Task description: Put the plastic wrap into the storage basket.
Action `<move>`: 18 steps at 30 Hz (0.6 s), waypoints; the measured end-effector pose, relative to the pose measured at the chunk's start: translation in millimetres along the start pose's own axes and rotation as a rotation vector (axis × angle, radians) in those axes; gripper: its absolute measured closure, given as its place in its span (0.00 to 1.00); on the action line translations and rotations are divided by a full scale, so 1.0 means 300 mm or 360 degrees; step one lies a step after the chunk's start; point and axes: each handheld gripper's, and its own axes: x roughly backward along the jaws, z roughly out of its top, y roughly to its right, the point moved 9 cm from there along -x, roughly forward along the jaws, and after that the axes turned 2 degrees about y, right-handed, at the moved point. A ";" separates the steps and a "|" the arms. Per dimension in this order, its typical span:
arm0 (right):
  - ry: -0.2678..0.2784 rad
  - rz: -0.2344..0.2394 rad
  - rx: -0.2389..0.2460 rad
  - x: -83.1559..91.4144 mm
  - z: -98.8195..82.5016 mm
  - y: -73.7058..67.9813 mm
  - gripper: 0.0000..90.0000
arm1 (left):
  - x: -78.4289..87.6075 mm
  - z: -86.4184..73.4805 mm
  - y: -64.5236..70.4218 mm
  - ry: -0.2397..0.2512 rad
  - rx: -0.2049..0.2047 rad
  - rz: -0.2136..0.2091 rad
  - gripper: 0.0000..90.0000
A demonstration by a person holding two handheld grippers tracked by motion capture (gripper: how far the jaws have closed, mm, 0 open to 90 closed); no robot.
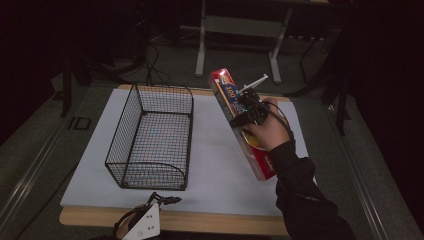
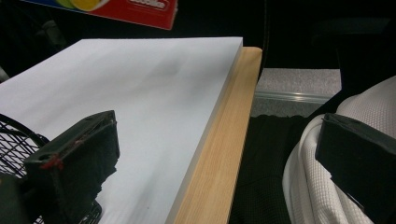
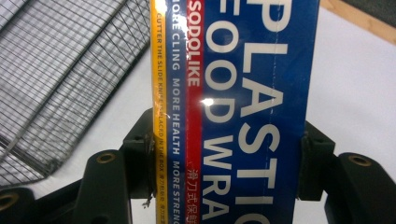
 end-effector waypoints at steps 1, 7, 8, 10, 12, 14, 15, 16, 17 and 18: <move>0.0003 0.0002 -0.0005 0.002 0.011 -0.009 0.43 | 0.000 0.000 0.000 0.0001 0.0000 0.0000 0.00; 0.0047 0.0016 0.0031 0.009 0.074 -0.068 0.43 | 0.002 0.002 0.001 0.0006 -0.0001 -0.0002 0.00; 0.0050 0.0019 0.0033 0.009 0.082 -0.077 0.43 | 0.002 0.002 0.001 0.0008 -0.0003 -0.0003 0.00; 0.0064 0.0025 0.0044 0.010 0.103 -0.101 0.43 | 0.003 0.003 0.002 0.0009 -0.0006 -0.0004 0.00; 0.0081 0.0033 0.0056 0.011 0.124 -0.122 0.43 | 0.003 0.004 0.003 0.0011 -0.0007 -0.0005 0.00; 0.0096 0.0041 0.0060 0.010 0.148 -0.144 0.43 | 0.004 0.004 0.003 0.0013 -0.0005 -0.0007 0.00; 0.0101 0.0046 0.0064 0.010 0.156 -0.151 0.43 | 0.004 0.004 0.003 0.0013 -0.0005 -0.0007 0.00; 0.0111 0.0049 0.0069 0.009 0.169 -0.162 0.43 | 0.004 0.004 0.004 0.0013 -0.0005 -0.0008 0.00; 0.0117 0.0049 0.0069 0.008 0.175 -0.169 0.43 | 0.005 0.005 0.004 0.0015 -0.0007 -0.0009 0.00; 0.0125 0.0052 0.0074 0.007 0.186 -0.179 0.43 | 0.005 0.005 0.004 0.0016 -0.0008 -0.0009 0.00</move>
